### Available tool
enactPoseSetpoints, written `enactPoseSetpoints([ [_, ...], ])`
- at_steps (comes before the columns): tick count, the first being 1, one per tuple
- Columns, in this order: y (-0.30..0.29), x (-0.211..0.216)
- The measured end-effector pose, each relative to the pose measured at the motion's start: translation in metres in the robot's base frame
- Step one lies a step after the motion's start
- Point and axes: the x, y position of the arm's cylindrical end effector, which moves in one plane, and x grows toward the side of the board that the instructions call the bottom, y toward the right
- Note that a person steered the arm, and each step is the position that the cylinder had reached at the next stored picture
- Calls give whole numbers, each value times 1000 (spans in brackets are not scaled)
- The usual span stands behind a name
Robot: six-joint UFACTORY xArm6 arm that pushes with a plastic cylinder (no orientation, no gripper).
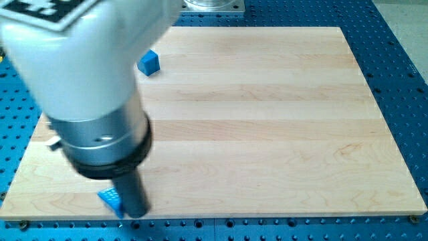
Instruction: Push the blue cube into the green circle
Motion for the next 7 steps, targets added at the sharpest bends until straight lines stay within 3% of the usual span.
enactPoseSetpoints([
  [1,-19,0],
  [2,5,-2],
  [3,81,-54],
  [4,124,-152],
  [5,132,-255],
  [6,80,-341],
  [7,14,-376],
])
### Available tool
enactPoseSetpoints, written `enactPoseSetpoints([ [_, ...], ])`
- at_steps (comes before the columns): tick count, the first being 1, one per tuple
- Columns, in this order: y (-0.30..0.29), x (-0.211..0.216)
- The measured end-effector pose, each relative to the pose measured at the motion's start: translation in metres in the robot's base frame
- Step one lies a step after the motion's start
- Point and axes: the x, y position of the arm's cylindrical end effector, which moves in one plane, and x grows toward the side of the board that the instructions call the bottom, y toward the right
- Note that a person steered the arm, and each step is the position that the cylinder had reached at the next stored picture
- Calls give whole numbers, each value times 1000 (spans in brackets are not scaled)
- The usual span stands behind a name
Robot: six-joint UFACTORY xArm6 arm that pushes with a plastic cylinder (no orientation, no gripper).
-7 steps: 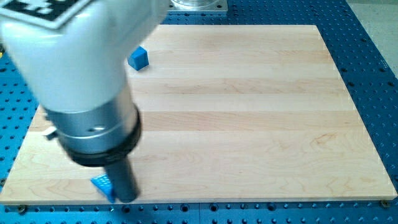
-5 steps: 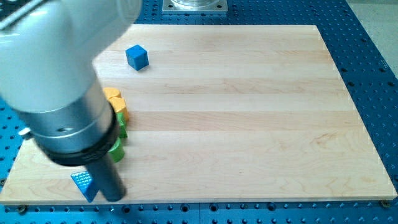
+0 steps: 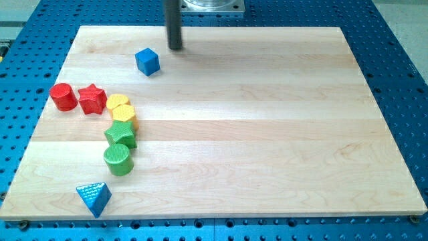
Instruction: Push the blue cube into the green circle
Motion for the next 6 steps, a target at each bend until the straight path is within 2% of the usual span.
enactPoseSetpoints([
  [1,-50,12],
  [2,-54,55],
  [3,5,80],
  [4,63,127],
  [5,79,110],
  [6,100,146],
])
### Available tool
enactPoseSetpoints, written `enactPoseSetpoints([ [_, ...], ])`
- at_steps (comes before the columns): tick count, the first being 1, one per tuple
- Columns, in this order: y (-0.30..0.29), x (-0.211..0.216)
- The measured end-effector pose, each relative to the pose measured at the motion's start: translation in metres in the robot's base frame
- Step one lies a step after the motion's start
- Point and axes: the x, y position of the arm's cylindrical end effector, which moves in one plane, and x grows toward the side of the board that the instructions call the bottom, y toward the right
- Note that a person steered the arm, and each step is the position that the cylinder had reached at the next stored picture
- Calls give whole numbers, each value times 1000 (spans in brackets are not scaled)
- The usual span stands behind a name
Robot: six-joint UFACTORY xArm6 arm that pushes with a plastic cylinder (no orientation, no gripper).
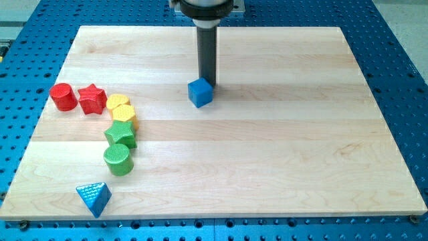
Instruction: Push the blue cube into the green circle
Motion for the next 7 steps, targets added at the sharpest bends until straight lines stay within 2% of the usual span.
enactPoseSetpoints([
  [1,-2,71],
  [2,-6,114],
  [3,26,86],
  [4,10,38],
  [5,-21,34],
  [7,-74,120],
])
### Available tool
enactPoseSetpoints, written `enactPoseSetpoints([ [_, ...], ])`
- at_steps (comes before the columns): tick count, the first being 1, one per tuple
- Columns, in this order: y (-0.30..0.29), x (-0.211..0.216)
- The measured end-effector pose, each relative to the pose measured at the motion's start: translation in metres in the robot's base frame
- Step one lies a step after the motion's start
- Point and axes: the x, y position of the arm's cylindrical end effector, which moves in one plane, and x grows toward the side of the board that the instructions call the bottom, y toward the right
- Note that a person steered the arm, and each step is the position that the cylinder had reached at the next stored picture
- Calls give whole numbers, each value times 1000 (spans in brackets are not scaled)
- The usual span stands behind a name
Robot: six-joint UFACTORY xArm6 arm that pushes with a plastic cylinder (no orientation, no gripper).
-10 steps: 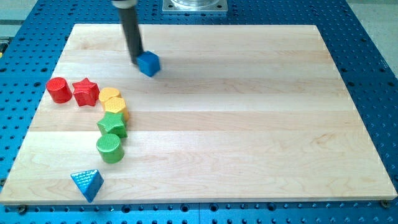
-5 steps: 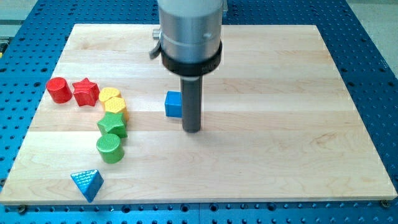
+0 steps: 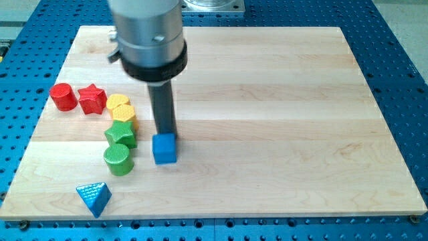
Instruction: Push the blue cube into the green circle
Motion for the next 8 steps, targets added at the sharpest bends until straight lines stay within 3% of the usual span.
enactPoseSetpoints([
  [4,71,100],
  [6,28,96],
  [8,21,75],
])
